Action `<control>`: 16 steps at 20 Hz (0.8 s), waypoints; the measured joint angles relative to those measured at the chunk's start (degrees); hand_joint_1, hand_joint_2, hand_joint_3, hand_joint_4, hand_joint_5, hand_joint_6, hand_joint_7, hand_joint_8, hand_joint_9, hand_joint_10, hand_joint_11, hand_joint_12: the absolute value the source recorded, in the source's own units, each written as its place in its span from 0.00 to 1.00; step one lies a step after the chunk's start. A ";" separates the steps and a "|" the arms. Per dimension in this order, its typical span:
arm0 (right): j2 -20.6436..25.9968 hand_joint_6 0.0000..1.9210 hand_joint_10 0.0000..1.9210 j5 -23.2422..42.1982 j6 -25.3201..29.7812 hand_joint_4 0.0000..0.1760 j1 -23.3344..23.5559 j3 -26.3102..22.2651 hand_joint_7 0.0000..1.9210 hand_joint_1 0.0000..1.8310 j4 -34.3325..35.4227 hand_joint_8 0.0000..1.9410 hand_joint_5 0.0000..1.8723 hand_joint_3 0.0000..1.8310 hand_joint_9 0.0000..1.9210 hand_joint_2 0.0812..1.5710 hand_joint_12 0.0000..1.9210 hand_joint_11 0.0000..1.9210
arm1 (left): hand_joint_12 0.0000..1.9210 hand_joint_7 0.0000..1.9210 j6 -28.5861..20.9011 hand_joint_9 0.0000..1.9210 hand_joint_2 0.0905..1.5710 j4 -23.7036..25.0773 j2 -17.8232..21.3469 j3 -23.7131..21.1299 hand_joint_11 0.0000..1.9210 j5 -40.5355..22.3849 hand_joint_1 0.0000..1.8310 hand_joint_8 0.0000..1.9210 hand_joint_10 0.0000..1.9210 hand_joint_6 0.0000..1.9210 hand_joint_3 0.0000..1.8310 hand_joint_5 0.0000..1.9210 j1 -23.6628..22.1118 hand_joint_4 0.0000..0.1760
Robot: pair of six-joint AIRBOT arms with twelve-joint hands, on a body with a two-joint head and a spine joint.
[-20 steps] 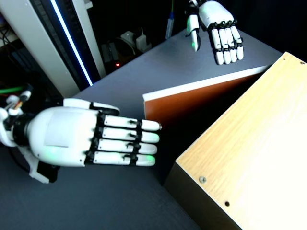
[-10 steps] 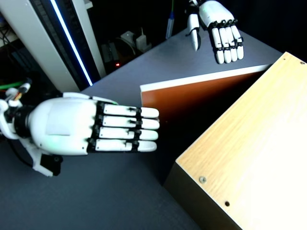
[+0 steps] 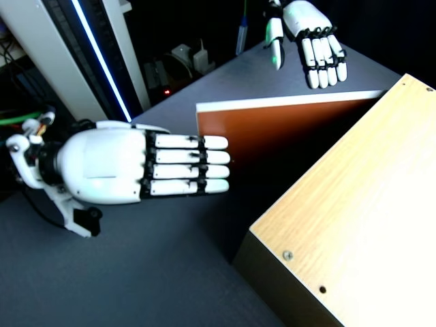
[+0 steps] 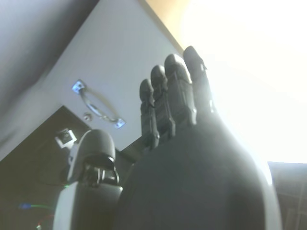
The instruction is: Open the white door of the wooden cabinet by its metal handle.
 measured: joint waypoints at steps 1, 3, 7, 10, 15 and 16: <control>-0.13 0.00 0.00 0.17 0.11 0.00 0.00 0.00 0.00 0.09 -0.02 0.00 0.00 0.00 0.00 0.89 0.00 0.00 | 0.24 0.15 -0.11 0.12 0.95 0.02 0.00 -0.04 0.00 -0.04 0.07 0.00 0.00 0.00 0.00 0.15 0.00 0.00; -0.48 0.00 0.00 0.63 0.94 0.00 0.00 0.00 0.00 0.07 -0.87 0.00 0.00 0.00 0.00 0.90 0.00 0.00 | 0.25 0.14 -0.22 0.12 0.94 -0.09 0.00 -0.13 0.00 -0.59 0.08 0.00 0.00 0.00 0.00 0.15 0.59 0.00; -0.83 0.00 0.00 2.01 1.99 0.00 0.02 -0.46 0.00 0.11 -2.03 0.00 0.00 0.00 0.00 0.90 0.00 0.00 | 0.27 0.15 -0.35 0.13 0.95 -0.33 0.00 -0.17 0.00 -0.79 0.11 0.00 0.00 0.00 0.00 0.15 0.72 0.00; -1.07 0.00 0.00 2.60 2.21 0.00 0.00 -0.48 0.00 0.16 -2.95 0.00 0.00 0.00 0.00 0.90 0.00 0.00 | 0.23 0.15 -0.57 0.12 0.94 -0.85 0.00 -0.24 0.00 -1.25 0.08 0.00 0.00 0.00 0.00 0.16 1.90 0.00; -3.13 0.00 0.00 3.21 2.82 0.00 0.42 -0.42 0.00 0.17 -4.44 0.00 0.00 0.00 0.00 0.89 0.00 0.00 | 0.21 0.15 -0.98 0.11 0.95 -1.60 0.50 -0.76 0.00 -2.34 0.05 0.00 0.00 0.00 0.00 0.16 3.30 0.00; -3.43 0.00 0.00 3.23 2.84 0.00 0.42 -0.42 0.00 0.17 -4.74 0.00 0.00 0.00 0.00 0.89 0.00 0.00 | 0.21 0.15 -0.98 0.11 0.95 -1.64 0.74 -0.98 0.00 -2.56 0.05 0.00 0.00 0.00 0.00 0.16 3.61 0.00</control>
